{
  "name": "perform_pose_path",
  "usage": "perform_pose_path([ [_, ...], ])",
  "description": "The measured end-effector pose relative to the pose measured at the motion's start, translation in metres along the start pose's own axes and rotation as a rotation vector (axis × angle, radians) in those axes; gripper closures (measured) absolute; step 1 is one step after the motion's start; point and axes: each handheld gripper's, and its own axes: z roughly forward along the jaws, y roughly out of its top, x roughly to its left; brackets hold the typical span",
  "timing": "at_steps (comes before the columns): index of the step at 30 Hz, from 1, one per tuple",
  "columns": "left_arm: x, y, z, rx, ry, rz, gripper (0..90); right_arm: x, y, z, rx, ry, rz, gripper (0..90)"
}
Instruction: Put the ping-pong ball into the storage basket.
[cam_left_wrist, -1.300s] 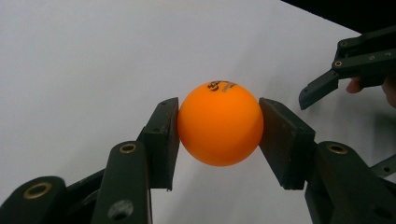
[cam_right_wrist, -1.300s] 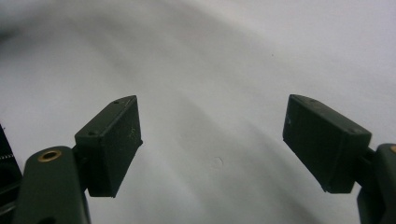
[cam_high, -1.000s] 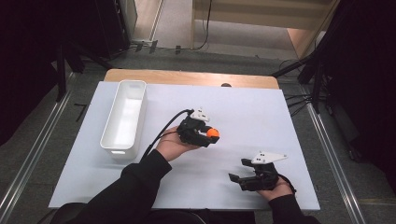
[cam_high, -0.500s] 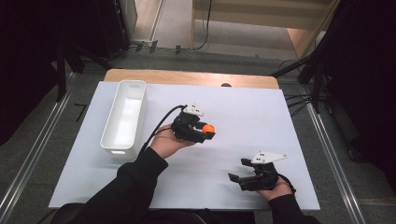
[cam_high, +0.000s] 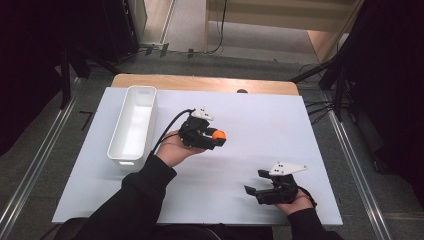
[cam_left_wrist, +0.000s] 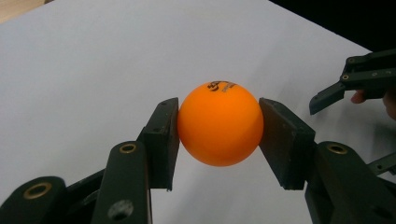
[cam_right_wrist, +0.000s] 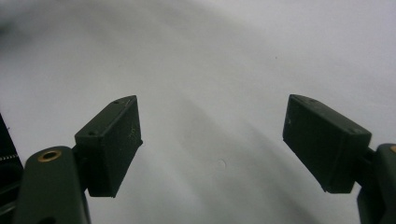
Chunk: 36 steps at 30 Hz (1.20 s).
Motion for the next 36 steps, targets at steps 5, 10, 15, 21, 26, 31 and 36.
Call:
perform_pose_path([
  [5,0.004,0.0,-0.003,0.0,0.011,-0.012,50.8,0.0,0.0,-0.001,0.001,0.001,0.006,17.9],
  [10,0.009,0.001,-0.008,-0.003,0.006,-0.019,50.8,0.001,0.0,-0.001,0.001,0.002,0.005,18.0],
  [15,0.011,0.002,-0.014,-0.005,0.019,-0.017,50.8,0.0,0.0,0.0,0.001,0.001,-0.001,18.0],
  [21,0.016,0.002,-0.018,-0.004,0.02,-0.029,50.8,0.001,0.0,-0.001,0.002,0.002,0.002,18.0],
  [26,0.018,0.002,-0.019,0.002,0.021,-0.027,50.8,0.001,0.0,-0.001,0.002,0.002,0.002,18.0],
  [31,0.02,0.001,-0.021,0.001,0.039,-0.029,50.8,0.001,0.0,-0.001,0.001,0.001,0.001,18.0],
  [36,0.025,0.0,-0.025,0.001,0.056,-0.031,50.8,0.0,0.0,-0.001,0.001,0.002,0.0,18.0],
])
